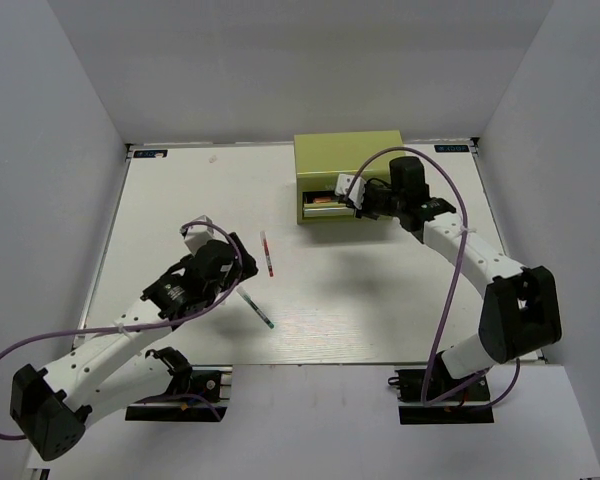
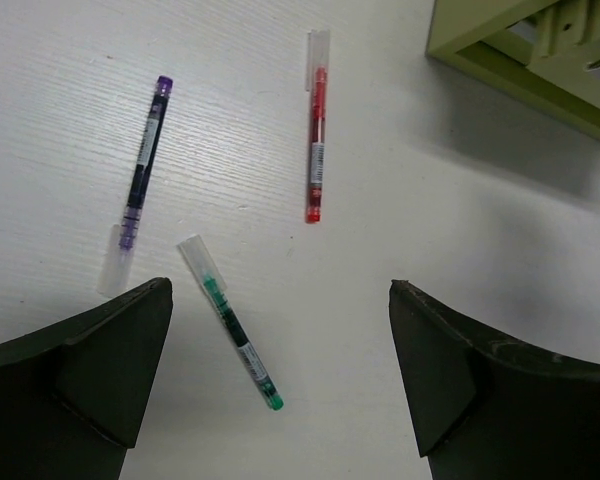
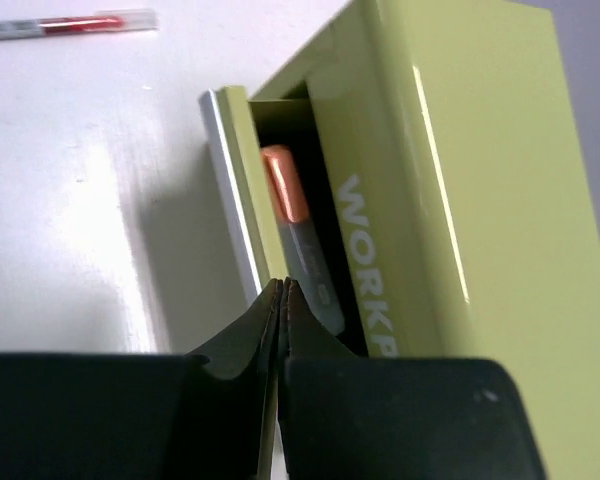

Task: Sort the stationery into containers
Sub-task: Close the drawer in the storage box.

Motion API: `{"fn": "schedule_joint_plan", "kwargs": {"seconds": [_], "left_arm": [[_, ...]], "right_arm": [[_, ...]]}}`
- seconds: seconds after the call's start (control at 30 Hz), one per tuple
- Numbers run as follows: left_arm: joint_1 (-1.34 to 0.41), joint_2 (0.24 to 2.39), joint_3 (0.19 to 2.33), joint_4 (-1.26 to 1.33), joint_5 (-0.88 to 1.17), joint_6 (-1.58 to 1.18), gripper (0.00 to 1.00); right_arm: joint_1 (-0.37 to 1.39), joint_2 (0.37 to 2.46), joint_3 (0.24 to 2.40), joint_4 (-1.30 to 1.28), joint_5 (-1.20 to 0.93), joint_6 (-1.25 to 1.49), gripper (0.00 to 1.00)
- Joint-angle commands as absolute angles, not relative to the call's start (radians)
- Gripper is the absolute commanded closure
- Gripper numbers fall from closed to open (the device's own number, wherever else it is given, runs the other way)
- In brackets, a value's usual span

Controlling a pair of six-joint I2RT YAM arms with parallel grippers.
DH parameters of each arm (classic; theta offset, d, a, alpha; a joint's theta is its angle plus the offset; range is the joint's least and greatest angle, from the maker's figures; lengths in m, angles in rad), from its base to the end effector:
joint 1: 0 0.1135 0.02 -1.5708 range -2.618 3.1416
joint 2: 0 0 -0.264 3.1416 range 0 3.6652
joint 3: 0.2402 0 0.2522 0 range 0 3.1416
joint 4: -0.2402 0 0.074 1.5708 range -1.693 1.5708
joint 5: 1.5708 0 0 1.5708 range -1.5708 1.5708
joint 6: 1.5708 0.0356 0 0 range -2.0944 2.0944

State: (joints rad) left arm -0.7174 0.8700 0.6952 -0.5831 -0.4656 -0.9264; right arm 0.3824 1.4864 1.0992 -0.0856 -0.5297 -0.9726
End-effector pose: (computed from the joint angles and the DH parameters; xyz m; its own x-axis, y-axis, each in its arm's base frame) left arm 0.1448 -0.1052 0.2590 -0.5844 -0.4382 -0.6830 -0.2088 0.8945 -0.3952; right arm 0.3092 0.1437 0.2919 0.3730 -0.6186 -0.6915 -0.7655 0.2159 -0.6061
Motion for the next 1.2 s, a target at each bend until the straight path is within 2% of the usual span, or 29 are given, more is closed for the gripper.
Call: {"fn": "schedule_joint_plan", "kwargs": {"seconds": [0.0,0.03,0.17,0.33,0.47,0.6,0.77,1.17], "left_arm": [[-0.718,0.910,0.723,-0.621,-0.520,-0.948,0.00],[-0.718,0.922,0.735,-0.630,-0.534,-0.948,0.00],[-0.718,0.968,0.758,-0.655,-0.545,-0.948,0.00],[-0.718,0.977,0.758,-0.655,-0.555,-0.957,0.00],[-0.718,0.977,0.747,-0.655,-0.565,-0.966,0.00],[-0.718,0.999,0.747,-0.644,-0.565,-0.966,0.00],[-0.718,1.031,0.747,-0.634,-0.565,-0.966,0.00],[-0.689,1.104,0.738,-0.594,-0.512,-0.925,0.00]], "right_arm": [[0.377,1.512,1.163,-0.222,-0.632,-1.060,1.00],[0.379,1.540,1.198,-0.329,-0.640,-1.084,1.00],[0.377,1.632,1.317,-0.487,-0.658,-1.133,1.00],[0.379,1.680,1.367,-0.538,-0.641,-1.149,1.00],[0.382,1.712,1.379,-0.497,-0.553,-1.114,1.00],[0.385,1.714,1.335,-0.297,-0.427,-0.994,1.00],[0.385,1.707,1.305,-0.173,-0.290,-0.946,1.00],[0.388,1.717,1.292,-0.095,-0.219,-0.942,1.00]]}}
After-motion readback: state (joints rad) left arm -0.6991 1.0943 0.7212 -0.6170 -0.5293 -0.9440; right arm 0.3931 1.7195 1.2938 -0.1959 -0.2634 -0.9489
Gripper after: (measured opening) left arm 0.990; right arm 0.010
